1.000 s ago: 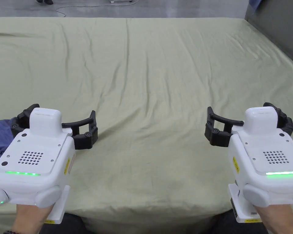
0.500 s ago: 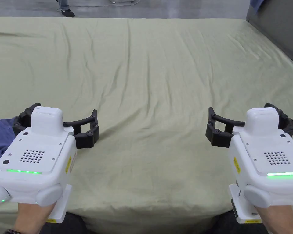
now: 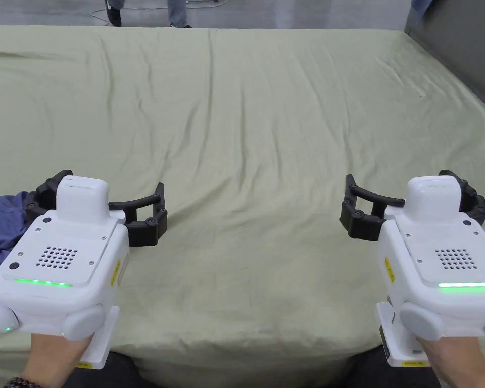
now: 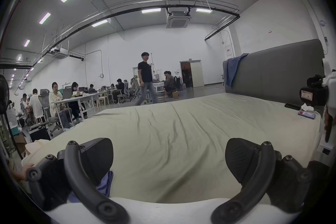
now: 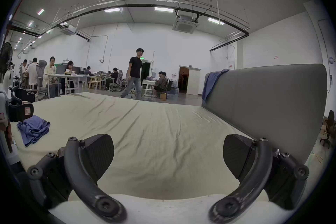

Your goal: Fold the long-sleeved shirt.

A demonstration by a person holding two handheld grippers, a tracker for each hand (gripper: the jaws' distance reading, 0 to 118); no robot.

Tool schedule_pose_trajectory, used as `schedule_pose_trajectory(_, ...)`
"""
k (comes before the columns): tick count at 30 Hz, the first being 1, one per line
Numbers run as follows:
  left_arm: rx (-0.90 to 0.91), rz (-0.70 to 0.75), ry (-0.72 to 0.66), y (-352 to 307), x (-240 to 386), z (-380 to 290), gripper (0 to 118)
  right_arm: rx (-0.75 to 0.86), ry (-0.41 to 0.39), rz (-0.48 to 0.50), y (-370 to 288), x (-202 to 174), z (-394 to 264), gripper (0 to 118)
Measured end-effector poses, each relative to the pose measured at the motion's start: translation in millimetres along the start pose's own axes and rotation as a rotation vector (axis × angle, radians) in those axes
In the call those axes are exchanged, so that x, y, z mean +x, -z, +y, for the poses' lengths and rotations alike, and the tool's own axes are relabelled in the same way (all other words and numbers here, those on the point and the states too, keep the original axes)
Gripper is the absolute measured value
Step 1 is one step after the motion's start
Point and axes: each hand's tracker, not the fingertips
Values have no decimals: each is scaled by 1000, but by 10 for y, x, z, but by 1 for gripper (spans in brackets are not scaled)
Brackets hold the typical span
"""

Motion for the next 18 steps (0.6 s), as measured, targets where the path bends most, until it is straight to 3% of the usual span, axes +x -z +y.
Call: schedule_pose_trajectory(18, 10, 11, 8, -16, -19, 17, 118, 0, -7, 23, -1, -12, -8, 118)
